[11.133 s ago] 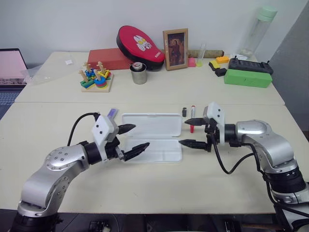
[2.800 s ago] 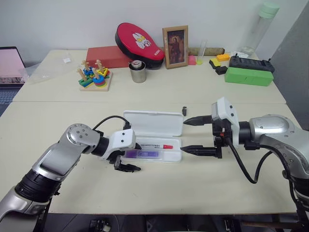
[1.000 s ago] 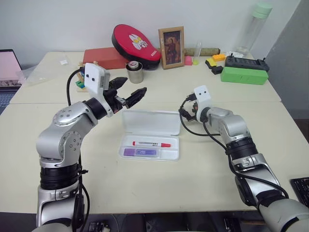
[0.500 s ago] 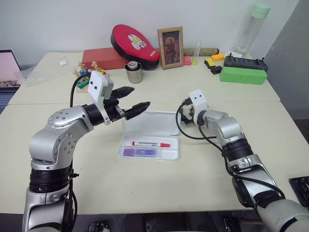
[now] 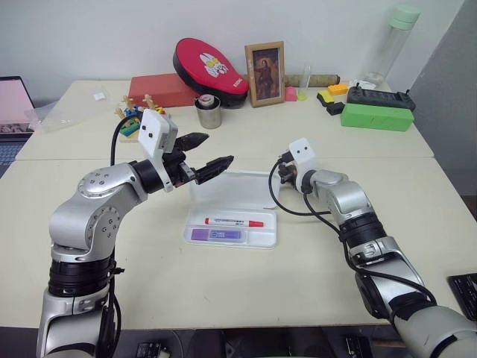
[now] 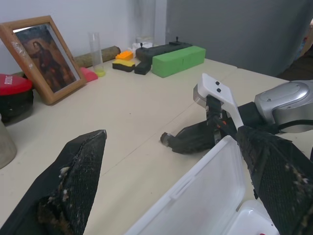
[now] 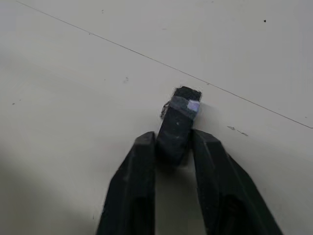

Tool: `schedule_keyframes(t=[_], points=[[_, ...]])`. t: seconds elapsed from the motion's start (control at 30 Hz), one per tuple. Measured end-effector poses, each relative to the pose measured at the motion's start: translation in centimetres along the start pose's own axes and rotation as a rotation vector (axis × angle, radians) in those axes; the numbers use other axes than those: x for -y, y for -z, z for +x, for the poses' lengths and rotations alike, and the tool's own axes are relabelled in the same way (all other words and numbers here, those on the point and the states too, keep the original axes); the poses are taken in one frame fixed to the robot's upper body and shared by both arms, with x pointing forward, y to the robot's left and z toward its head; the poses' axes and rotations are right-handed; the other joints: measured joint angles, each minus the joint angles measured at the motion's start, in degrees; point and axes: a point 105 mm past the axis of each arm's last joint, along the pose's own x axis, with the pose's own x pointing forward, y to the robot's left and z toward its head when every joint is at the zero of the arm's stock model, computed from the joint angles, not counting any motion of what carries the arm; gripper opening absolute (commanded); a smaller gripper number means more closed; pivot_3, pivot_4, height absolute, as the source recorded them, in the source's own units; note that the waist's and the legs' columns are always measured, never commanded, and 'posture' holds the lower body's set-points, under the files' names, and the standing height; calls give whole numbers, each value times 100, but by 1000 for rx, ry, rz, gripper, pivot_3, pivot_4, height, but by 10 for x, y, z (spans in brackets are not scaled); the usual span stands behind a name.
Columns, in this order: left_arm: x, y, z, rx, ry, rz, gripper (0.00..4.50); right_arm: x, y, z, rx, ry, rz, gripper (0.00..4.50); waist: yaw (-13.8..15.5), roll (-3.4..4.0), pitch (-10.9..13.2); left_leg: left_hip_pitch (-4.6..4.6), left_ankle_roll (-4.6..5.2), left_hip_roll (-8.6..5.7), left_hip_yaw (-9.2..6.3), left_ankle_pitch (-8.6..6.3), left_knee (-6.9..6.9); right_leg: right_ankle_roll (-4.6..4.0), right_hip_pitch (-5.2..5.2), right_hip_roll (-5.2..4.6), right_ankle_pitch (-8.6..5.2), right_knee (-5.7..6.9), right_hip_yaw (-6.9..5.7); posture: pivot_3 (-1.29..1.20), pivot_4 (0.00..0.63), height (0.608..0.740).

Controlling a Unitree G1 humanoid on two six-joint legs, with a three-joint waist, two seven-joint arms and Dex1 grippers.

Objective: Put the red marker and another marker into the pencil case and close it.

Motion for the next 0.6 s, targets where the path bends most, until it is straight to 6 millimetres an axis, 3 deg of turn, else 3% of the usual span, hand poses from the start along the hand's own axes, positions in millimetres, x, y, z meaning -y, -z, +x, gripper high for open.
schedule_keyframes(t=[0.17, 0.27, 0.4, 0.47, 0.53, 0.6], points=[[0, 0, 0, 0, 0, 7, 4500, 4, 0, -1, 8, 7, 3, 235, 2, 0, 0, 0, 0, 0, 0, 0, 0, 0, 0, 0, 0, 0, 0, 0, 150, 740], [0, 0, 0, -3, 0, 24, 4500, 20, -6, -8, 45, 24, 26, 234, 6, 1, 1, -3, 0, 0, 0, 0, 0, 0, -2, 0, 0, -2, 0, 0, 150, 740], [0, -2, -6, -37, 33, 68, 4500, 56, -46, -44, 228, -11, 13, 234, 3, 7, 5, -9, 0, 0, 1, 0, -6, 0, -9, 0, 0, -5, 0, 0, 150, 740], [8, -4, -10, -44, 95, 74, 4500, 61, -71, -70, 330, -94, -18, 234, 2, 7, 5, -10, 1, 0, 1, -1, -9, 1, -7, 0, -1, -11, 0, 0, 150, 740], [20, -3, -15, -57, 173, 71, 4500, 55, -87, -92, 396, -201, -80, 234, -28, 7, 5, -4, 2, 0, 5, -1, -14, 1, -4, 0, -1, -16, 4, 0, 150, 740], [37, 9, -28, -137, 281, 87, 4500, 24, -75, -123, 372, -449, -196, 234, -19, 7, 5, 0, 3, 3, 5, -2, -31, 0, 1, 0, -4, -30, 2, 0, 150, 740]])
